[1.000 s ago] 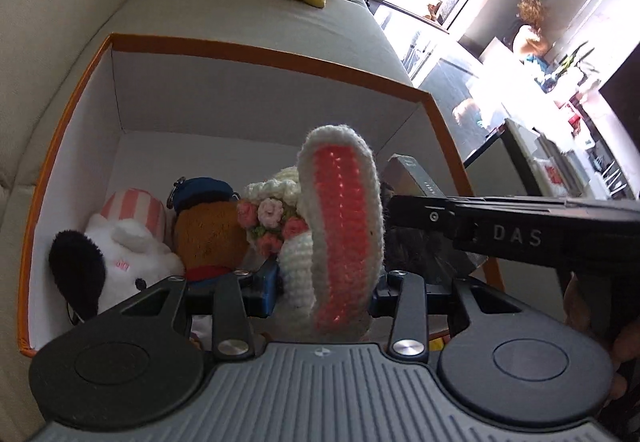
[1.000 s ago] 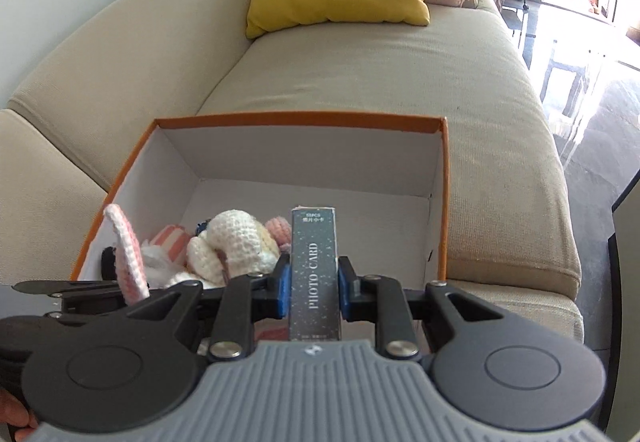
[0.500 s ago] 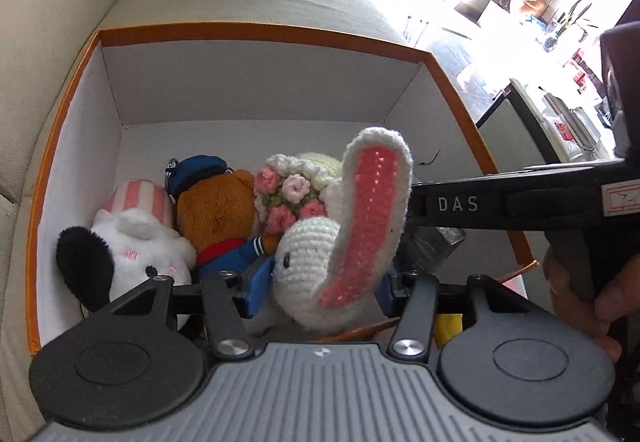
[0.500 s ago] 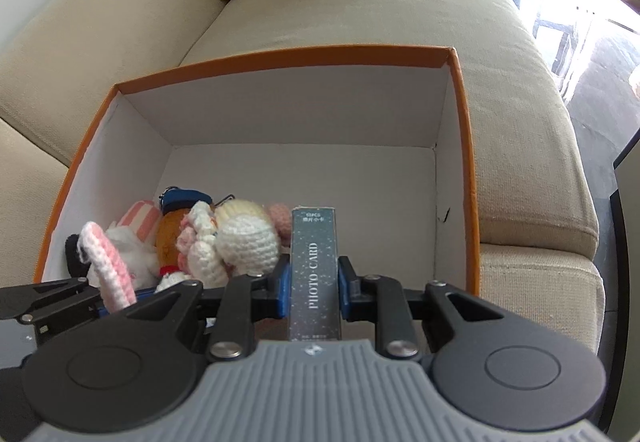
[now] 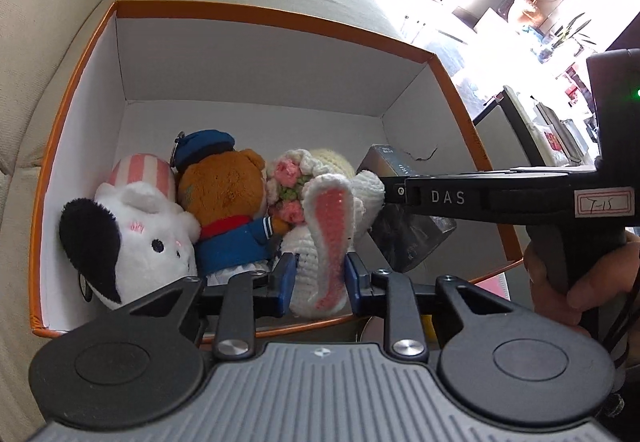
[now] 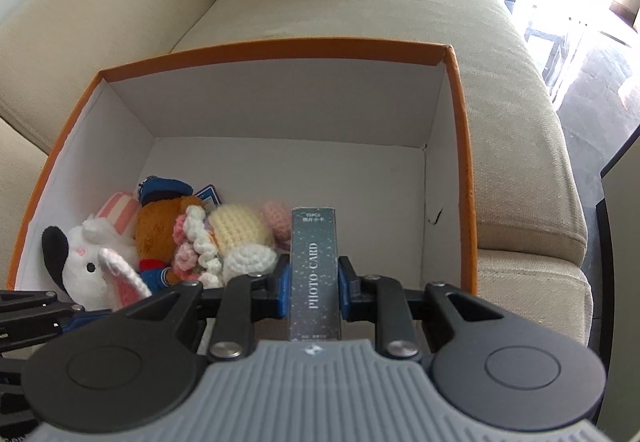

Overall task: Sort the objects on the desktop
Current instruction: 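Lower the bunny into the box and open the left gripper while the right lowers the photo-card box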

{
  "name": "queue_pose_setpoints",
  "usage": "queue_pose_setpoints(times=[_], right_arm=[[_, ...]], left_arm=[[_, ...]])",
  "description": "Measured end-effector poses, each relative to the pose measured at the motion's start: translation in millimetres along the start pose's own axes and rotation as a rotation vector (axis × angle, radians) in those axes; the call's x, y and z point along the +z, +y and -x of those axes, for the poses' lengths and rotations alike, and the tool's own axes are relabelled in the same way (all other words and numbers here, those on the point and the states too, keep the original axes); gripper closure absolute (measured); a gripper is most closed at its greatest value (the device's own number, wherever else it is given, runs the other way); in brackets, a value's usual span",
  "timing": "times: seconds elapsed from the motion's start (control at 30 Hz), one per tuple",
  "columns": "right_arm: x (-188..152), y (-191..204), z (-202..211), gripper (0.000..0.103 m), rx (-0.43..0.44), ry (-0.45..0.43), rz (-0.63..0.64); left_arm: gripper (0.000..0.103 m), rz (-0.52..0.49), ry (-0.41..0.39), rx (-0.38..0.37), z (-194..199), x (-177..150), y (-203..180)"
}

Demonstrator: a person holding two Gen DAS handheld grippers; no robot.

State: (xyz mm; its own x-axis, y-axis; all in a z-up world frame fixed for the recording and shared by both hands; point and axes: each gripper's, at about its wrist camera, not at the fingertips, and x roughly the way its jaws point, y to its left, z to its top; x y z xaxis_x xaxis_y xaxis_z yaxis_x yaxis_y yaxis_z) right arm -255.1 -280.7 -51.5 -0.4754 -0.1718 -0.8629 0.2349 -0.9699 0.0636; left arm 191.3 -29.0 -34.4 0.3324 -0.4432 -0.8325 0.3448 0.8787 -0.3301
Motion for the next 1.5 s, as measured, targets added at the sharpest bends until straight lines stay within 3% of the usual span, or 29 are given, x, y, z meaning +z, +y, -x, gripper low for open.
queue_pose_setpoints(times=[0.17, 0.47, 0.73, 1.03, 1.23, 1.43, 1.5], right_arm=[[4.2, 0.4, -7.9, 0.079, -0.016, 0.011, -0.027], [-11.3, 4.3, -24.1, 0.078, -0.036, 0.135, -0.099], [-14.8, 3.5, -18.0, 0.077, -0.007, 0.143, -0.066], [-10.9, -4.5, -16.5, 0.078, 0.042, 0.175, -0.157], [-8.8, 4.6, -18.3, 0.078, 0.001, 0.182, -0.172], [-9.3, 4.6, -14.4, 0.076, -0.014, 0.17, -0.181], [-10.4, 2.9, -10.7, 0.076, -0.014, 0.156, -0.179]], left_arm=[[0.073, 0.007, 0.001, -0.005, 0.7, -0.7, 0.4], [0.076, 0.023, 0.001, -0.02, -0.3, 0.4, 2.5], [0.081, 0.027, -0.013, -0.028, 1.7, -1.1, 5.0], [0.085, 0.034, -0.005, -0.062, 3.8, -1.2, 6.7], [0.085, 0.029, -0.008, -0.042, 1.0, -1.9, 1.5], [0.082, 0.03, -0.075, -0.087, 26.2, -6.4, 9.9], [0.081, 0.03, -0.116, -0.067, 39.3, -6.6, 19.3]])
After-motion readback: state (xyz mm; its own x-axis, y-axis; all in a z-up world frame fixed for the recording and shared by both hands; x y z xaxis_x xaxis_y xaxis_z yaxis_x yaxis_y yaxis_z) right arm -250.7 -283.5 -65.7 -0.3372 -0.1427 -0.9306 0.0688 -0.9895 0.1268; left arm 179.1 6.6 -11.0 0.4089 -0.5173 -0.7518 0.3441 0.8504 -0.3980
